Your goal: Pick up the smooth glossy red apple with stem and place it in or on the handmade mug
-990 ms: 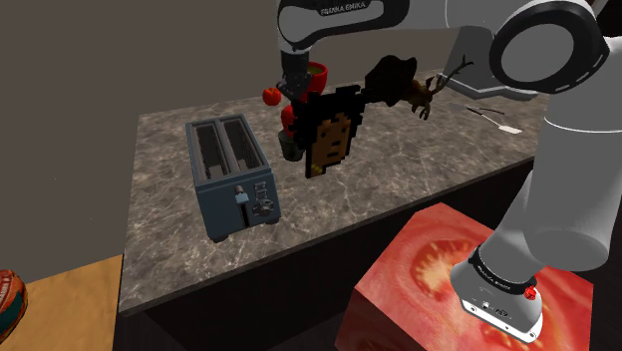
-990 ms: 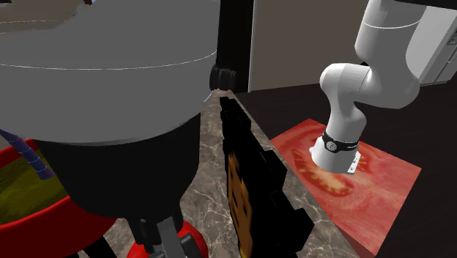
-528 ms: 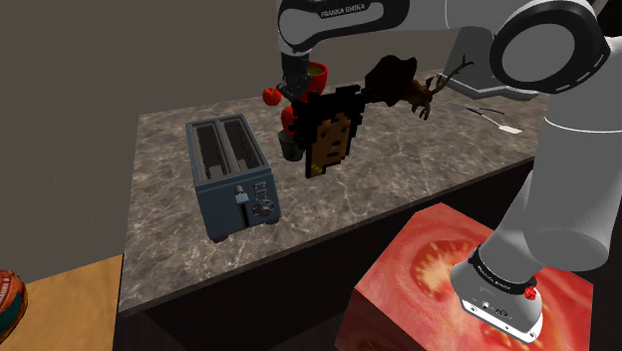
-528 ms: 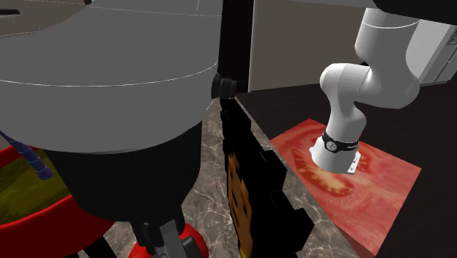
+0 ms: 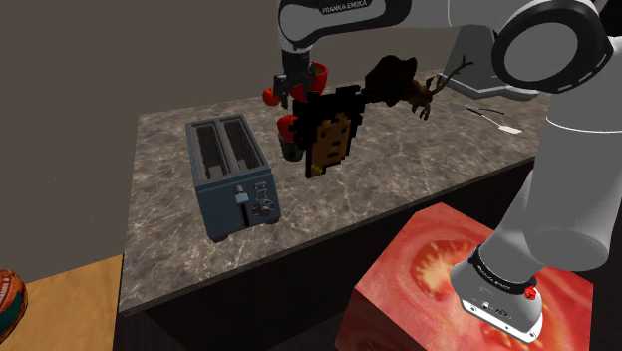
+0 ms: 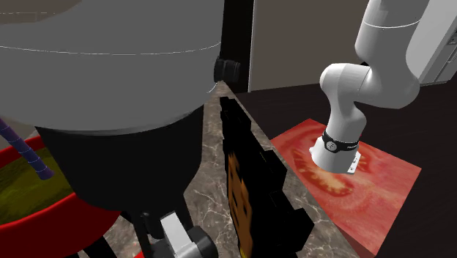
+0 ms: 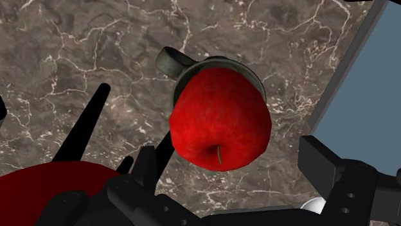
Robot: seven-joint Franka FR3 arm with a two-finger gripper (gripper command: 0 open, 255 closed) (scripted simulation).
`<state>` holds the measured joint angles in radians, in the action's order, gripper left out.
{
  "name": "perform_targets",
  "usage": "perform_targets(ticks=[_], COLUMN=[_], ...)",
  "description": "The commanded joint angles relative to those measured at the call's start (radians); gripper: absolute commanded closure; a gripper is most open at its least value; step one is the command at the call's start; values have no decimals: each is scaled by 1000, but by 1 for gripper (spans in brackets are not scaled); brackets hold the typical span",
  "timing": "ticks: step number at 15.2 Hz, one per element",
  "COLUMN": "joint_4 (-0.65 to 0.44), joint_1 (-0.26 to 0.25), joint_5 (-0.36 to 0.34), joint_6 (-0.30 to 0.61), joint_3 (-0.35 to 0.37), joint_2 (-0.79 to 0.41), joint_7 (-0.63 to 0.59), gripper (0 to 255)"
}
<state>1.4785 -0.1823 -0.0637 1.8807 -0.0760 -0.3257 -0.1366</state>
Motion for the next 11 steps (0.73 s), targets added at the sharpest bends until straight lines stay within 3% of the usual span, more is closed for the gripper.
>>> perform_targets(ticks=[1,3,11], joint_4=[-47,-104,-104], joint_1=[-2,-4,-4], joint_5=[0,1,1], joint_6=[-48,-107,-107], joint_3=[1,2,2], joint_2=[0,2,2], joint_7=[0,1,1], gripper=[0,0,0])
